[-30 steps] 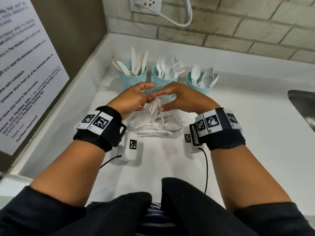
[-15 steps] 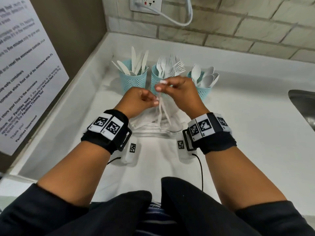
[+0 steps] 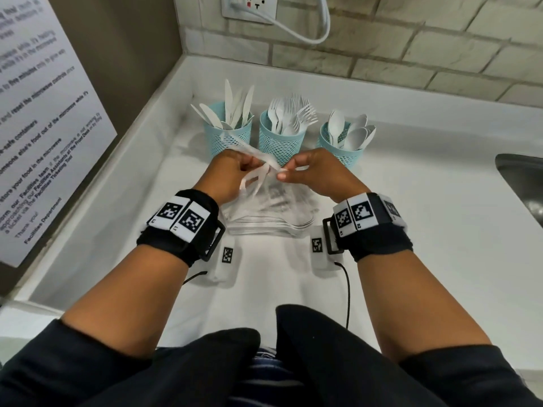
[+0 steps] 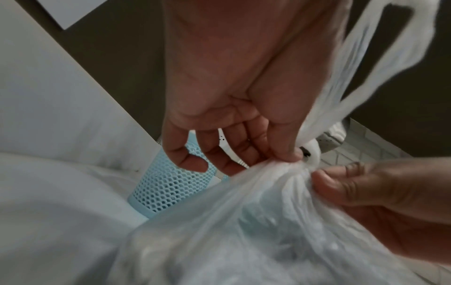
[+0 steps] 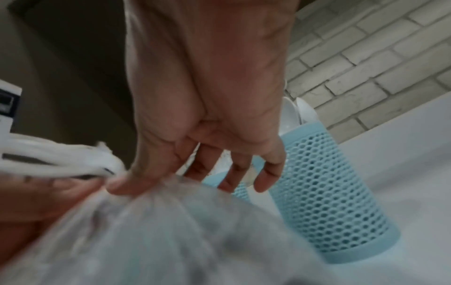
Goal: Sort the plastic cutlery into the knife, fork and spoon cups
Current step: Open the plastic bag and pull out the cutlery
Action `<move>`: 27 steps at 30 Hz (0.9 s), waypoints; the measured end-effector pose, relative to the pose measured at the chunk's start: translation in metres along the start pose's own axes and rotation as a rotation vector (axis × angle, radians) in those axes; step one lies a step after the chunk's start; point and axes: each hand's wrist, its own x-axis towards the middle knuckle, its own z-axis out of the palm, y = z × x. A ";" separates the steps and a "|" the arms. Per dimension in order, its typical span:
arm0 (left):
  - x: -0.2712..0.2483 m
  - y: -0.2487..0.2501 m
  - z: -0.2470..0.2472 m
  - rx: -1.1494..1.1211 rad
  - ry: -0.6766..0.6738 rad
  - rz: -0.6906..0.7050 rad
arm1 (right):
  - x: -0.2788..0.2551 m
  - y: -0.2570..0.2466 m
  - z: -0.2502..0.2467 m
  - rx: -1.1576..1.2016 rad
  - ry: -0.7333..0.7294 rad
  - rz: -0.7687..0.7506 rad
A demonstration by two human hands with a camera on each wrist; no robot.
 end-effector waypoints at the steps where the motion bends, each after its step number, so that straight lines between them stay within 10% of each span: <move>1: -0.001 -0.002 -0.002 0.027 -0.001 0.021 | 0.000 0.002 -0.002 0.029 0.014 0.005; 27: 0.000 0.003 0.001 -0.196 0.137 0.014 | -0.007 0.009 0.005 0.329 0.166 -0.175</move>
